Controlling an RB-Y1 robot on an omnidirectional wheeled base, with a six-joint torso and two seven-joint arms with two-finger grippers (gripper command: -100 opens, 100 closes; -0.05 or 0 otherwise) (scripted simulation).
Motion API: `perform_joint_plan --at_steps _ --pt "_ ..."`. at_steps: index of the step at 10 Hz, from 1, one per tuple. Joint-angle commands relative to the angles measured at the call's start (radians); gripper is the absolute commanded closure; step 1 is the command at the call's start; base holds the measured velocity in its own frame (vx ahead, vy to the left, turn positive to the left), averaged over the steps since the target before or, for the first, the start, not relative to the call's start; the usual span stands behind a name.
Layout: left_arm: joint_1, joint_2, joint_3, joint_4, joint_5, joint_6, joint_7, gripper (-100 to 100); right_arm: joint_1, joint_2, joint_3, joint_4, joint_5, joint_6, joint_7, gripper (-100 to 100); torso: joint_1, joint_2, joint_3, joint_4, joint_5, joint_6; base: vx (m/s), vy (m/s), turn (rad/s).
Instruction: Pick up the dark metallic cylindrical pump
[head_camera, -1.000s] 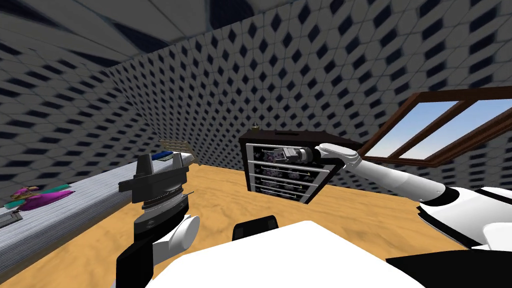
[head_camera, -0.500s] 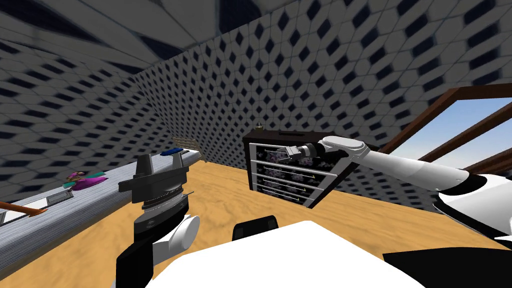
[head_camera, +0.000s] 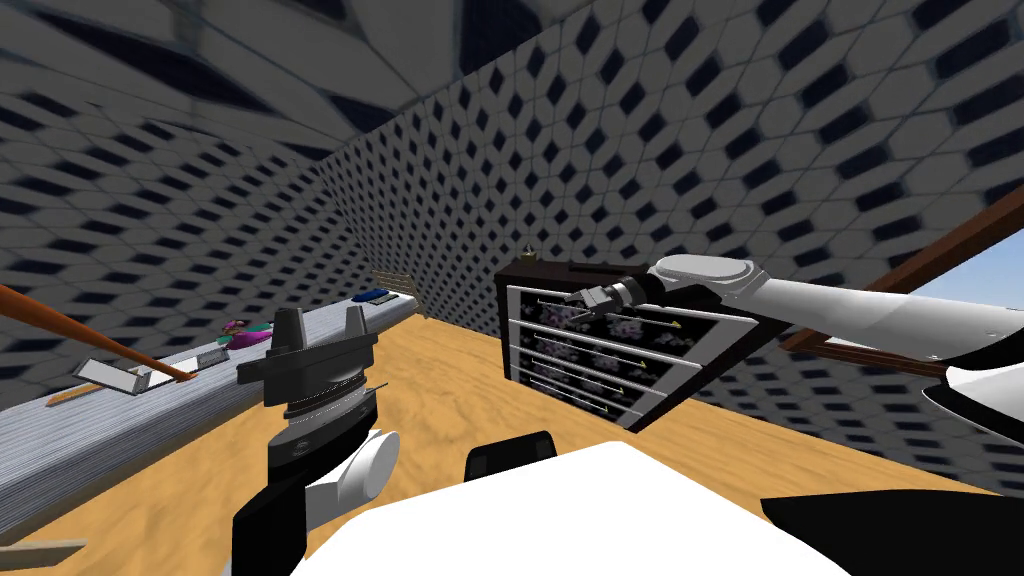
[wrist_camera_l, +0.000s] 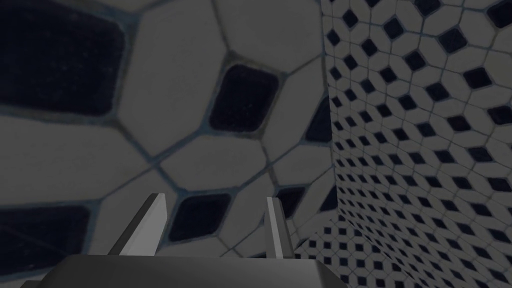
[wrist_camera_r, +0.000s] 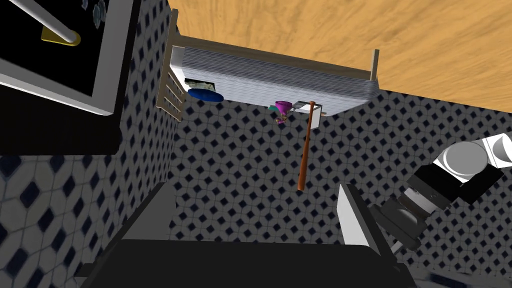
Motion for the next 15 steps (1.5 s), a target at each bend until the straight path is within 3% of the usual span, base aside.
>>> perform_joint_plan --at_steps 1,2,3,4,6,7,9,12,13,14,15 --pt "0.000 0.000 0.000 0.000 0.000 0.000 0.000 0 -0.015 -0.031 0.009 0.010 0.008 -0.010 -0.007 -100 0.000 0.000 0.000 0.000 0.000 0.000 -0.001 -0.021 0.006" --pt "0.000 0.000 0.000 0.000 0.000 0.000 0.000 0 -0.057 -0.070 0.040 0.047 0.043 -0.051 -0.035 -100 0.001 0.000 0.000 0.000 0.000 0.000 0.007 -0.033 0.338" --pt "0.000 0.000 0.000 0.000 0.000 0.000 0.000 0 -0.057 -0.106 0.040 0.047 0.043 -0.051 -0.035 -100 0.000 -0.001 0.000 0.000 0.000 -0.001 0.004 -0.049 0.176" --pt "0.000 0.000 0.000 0.000 0.000 0.000 0.000 0 -0.089 -0.142 0.072 0.084 0.077 -0.089 -0.063 -100 0.000 -0.001 0.000 0.000 0.000 0.000 0.009 -0.057 0.306" --pt "0.000 0.000 0.000 0.000 0.000 0.000 0.000 0 -0.095 -0.190 0.072 0.084 0.077 -0.091 -0.063 -100 -0.002 -0.001 -0.001 0.000 -0.001 0.001 0.013 -0.043 0.050" --pt "0.000 0.000 0.000 0.000 0.000 0.000 0.000 0 -0.131 -0.218 0.104 0.120 0.111 -0.130 -0.091 -100 0.000 -0.001 0.000 0.000 0.000 0.001 0.023 -0.043 0.351" --pt "0.000 0.000 0.000 0.000 0.000 0.000 0.000 0 -0.131 -0.262 0.104 0.120 0.111 -0.130 -0.091 -100 -0.001 -0.002 -0.001 0.000 -0.001 0.001 0.014 -0.043 0.053" --pt "0.000 0.000 0.000 0.000 0.000 0.000 0.000 0 -0.195 -0.362 0.168 0.190 0.176 -0.202 -0.145 -100 -0.002 -0.003 -0.002 -0.001 -0.001 0.000 0.035 -0.065 0.253" --pt "0.000 0.000 0.000 0.000 0.000 0.000 0.000 0 -0.195 -0.389 0.168 0.190 0.176 -0.202 -0.145 -100 -0.003 -0.003 -0.002 -0.001 -0.001 0.000 0.038 -0.085 0.131" --pt "0.000 0.000 0.000 0.000 0.000 0.000 0.000 0 -0.221 -0.432 0.201 0.223 0.207 -0.236 -0.172 -100 -0.003 -0.003 -0.002 -0.001 -0.001 0.001 0.046 -0.091 0.352" --pt "0.000 0.000 0.000 0.000 0.000 0.000 0.000 0 -0.221 -0.443 0.201 0.223 0.207 -0.236 -0.172 -100 -0.004 -0.004 -0.002 -0.001 -0.001 -0.001 0.040 -0.088 0.135"
